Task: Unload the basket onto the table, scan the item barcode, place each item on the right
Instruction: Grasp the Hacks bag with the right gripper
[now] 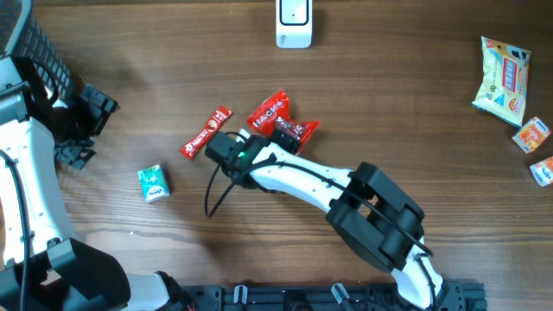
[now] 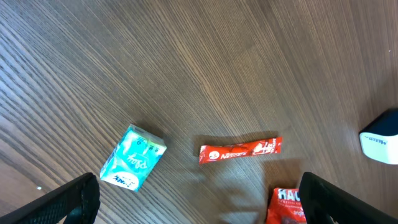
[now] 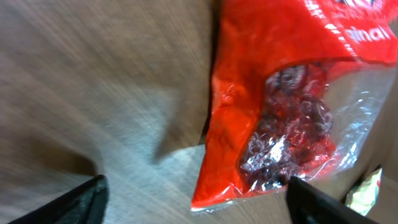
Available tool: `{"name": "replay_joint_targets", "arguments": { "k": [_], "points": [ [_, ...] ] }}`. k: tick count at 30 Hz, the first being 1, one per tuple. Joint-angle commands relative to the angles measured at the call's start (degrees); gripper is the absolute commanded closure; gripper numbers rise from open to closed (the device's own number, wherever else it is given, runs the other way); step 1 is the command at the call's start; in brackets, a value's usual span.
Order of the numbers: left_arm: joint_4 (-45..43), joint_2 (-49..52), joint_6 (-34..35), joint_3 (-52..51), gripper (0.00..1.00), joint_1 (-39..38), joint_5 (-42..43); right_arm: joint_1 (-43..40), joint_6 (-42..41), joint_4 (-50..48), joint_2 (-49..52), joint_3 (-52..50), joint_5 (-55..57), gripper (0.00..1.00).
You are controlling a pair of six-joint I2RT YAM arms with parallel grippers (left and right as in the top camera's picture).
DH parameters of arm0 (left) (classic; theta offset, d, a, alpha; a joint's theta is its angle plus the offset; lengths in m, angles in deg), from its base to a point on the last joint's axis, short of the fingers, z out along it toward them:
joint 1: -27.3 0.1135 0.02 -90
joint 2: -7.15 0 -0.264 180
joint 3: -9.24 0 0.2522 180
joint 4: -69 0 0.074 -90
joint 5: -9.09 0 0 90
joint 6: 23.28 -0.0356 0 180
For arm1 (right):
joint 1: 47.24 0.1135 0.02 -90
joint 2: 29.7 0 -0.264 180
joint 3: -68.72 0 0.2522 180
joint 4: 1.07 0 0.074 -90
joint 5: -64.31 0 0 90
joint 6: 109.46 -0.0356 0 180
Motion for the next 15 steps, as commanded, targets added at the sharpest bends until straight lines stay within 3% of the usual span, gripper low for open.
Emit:
{"name": "replay_joint_targets", "arguments": {
  "k": [1, 6, 11, 15],
  "points": [
    [0.0, 0.2, -0.3, 0.3, 0.00, 0.2, -0.8, -0.5, 0.9, -2.0, 1.4, -0.5, 1.3, 0.15],
    [0.0, 0.2, -0.2, 0.3, 0.00, 0.2, -0.8, -0.5, 0.7, -3.2, 1.4, -0.5, 6.5, 0.15],
    [0.0, 0.2, -0.3, 0.3, 0.00, 0.2, -0.8, 0.4, -1.9, -2.3, 1.3, -0.4, 23.4, 0.08],
    [0.0, 0.2, -0.3, 0.3, 0.00, 0.2, -0.8, 0.3, -2.2, -2.8, 1.2, -0.3, 22.8, 0.01]
  ]
}}
